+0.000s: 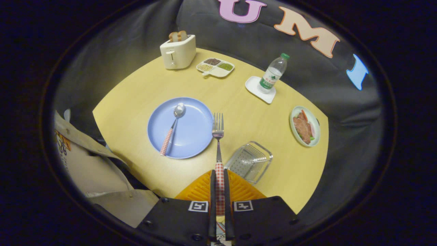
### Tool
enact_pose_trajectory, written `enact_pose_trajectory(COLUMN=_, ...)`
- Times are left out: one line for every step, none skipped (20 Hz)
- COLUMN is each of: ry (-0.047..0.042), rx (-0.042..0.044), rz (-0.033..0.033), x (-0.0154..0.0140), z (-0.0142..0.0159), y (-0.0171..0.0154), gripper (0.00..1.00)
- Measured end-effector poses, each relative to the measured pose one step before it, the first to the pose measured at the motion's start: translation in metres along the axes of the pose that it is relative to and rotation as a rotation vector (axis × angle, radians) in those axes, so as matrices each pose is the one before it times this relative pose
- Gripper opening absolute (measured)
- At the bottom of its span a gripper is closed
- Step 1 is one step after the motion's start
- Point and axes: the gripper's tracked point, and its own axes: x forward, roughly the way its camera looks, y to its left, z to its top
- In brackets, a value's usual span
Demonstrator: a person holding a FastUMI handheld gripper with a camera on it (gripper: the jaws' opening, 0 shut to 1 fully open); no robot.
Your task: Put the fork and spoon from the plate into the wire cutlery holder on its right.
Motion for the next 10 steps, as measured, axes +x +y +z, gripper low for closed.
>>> enact_pose_trajectory(ry=0.0158, rx=-0.01961, rz=-0.00975, x=-0.00414, z=-0.00426, y=-0.00938, gripper=0.13)
enact_pose_trajectory(ry=0.02098, rx=-0.02127, rz=-0.00701, x=-0.00286, z=-0.00461, y=-0.00995, gripper=0.13)
enact_pose_trajectory(ry=0.02854, rx=-0.01882, rz=-0.00034, x=-0.00012, z=-0.00479, y=-0.0066, gripper=0.13)
enact_pose_trajectory(ry=0.02708, rx=-0.01611, rz=0.00076, x=-0.00158, z=-0.00677, y=-0.00703, gripper=0.13)
enact_pose_trajectory(ry=0.02583, rx=-0.01172, rz=0.00315, x=0.00002, z=-0.00558, y=-0.00521, gripper=0.13)
enact_pose_trajectory(ry=0.02884, rx=-0.01216, rz=0.00406, x=-0.00068, z=-0.00576, y=-0.00488, gripper=0.13)
enact_pose_trajectory(ry=0.02122, rx=-0.01442, rz=0.00216, x=0.00083, z=-0.00532, y=-0.00371, gripper=0.13)
enact_pose_trajectory(ry=0.01769, rx=-0.01698, rz=0.00203, x=0.00071, z=-0.00424, y=-0.00288, gripper=0.13)
enact_pose_trajectory(ry=0.02004, rx=-0.01362, rz=0.00391, x=0.00138, z=-0.00352, y=-0.00225, gripper=0.13)
enact_pose_trajectory(ry=0.02133, rx=-0.00713, rz=0.00535, x=0.00177, z=-0.00273, y=-0.00201, gripper=0.13)
